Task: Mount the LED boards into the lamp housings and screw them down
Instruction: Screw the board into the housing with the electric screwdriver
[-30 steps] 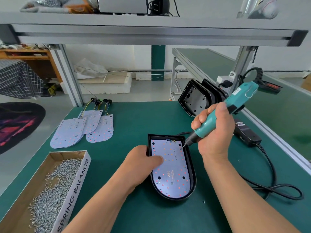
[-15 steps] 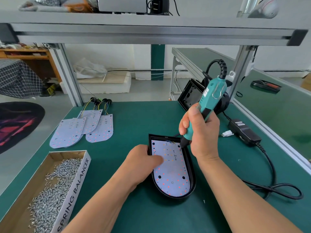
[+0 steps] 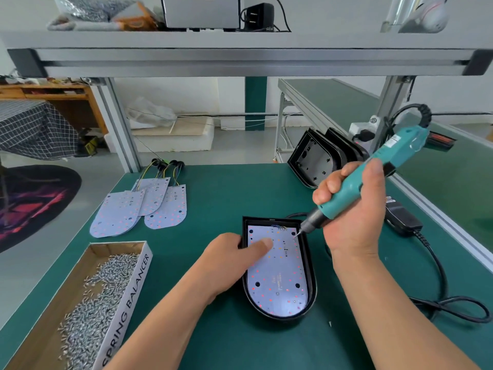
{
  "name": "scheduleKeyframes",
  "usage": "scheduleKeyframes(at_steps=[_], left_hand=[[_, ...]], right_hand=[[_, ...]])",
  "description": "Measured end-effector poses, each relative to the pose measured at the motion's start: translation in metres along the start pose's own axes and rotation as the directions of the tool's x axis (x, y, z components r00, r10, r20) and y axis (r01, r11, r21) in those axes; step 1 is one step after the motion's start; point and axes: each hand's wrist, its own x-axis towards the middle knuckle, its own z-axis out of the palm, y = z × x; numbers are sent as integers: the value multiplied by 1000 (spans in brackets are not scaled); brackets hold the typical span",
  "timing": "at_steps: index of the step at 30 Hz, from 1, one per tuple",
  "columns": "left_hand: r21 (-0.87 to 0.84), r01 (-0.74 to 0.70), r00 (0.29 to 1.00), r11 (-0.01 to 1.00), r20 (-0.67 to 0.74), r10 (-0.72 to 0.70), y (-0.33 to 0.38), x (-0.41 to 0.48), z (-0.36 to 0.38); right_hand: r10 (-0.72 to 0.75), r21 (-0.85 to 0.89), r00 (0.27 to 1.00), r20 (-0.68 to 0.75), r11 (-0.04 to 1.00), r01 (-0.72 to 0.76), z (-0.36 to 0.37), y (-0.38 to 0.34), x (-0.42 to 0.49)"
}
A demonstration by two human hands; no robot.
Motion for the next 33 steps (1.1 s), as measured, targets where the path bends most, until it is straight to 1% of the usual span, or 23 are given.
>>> scheduleKeyframes(at_steps=[1,3,4,5,6,7,8,9,10,11,12,14,18,20,22,24,26,27,28,30,33], left_hand=[[81,1,999,997,-51,3,2,0,-1],[259,-7,975,966,-211,63,2,0,-6],[282,-13,952,959,-290,98,2,2,-8],[193,-21,931,981,-353,89,2,4,-13],[-5,-40,920,999,-390,34,3,5,-18],[-262,-61,920,963,-388,-48,5,6,-23],[-534,-73,943,842,-311,-115,7,5,-28],[-750,-75,971,657,-206,-124,8,4,-32],[-873,-47,987,485,-114,-109,8,3,-35],[-931,-6,996,365,-39,-84,9,2,-36],[-958,21,998,286,4,-60,9,1,-37],[-980,19,998,197,5,-70,11,0,-36],[-992,-50,980,117,-71,-185,12,2,-31],[-995,-85,963,57,-97,-252,10,5,-29],[-997,-69,953,-24,-58,-299,10,3,-29],[-997,-10,962,-73,10,-273,12,-1,-30],[-998,-7,976,-69,9,-217,16,-5,-31],[-999,-19,982,-35,-12,-189,17,-8,-30],[-999,-28,988,26,-32,-153,20,-10,-28],[-979,-39,996,200,-54,-67,22,-15,-21],[-875,-72,997,478,-63,36,21,-20,-12]], right_hand=[[20,32,1000,-23,999,-20,-2,0,-1],[58,90,997,-41,994,-54,-2,0,-2],[72,110,996,-45,992,-67,-2,1,-3],[84,125,995,-51,989,-77,-2,1,-3],[94,137,994,-56,987,-86,-2,2,-3],[105,150,993,-62,984,-95,-2,2,-3],[116,167,991,-69,981,-103,-2,3,-3],[127,184,989,-77,977,-111,-3,4,-3],[136,198,987,-82,973,-118,-3,5,-3],[146,206,986,-85,970,-126,-3,5,-3],[155,212,984,-87,968,-134,-3,6,-3],[168,220,982,-89,965,-145,-3,7,-3],[173,221,981,-87,964,-150,-3,7,-3],[178,225,980,-89,962,-154,-3,7,-3],[187,234,978,-95,959,-160,-3,8,-3],[190,237,977,-101,958,-161,-3,8,-2],[189,236,977,-100,958,-161,-3,9,-2],[189,234,977,-100,959,-162,-3,9,-2],[188,232,977,-98,959,-161,-3,9,-3],[182,230,979,-87,960,-158,-3,10,-3],[173,232,982,-75,961,-152,-2,9,-4]])
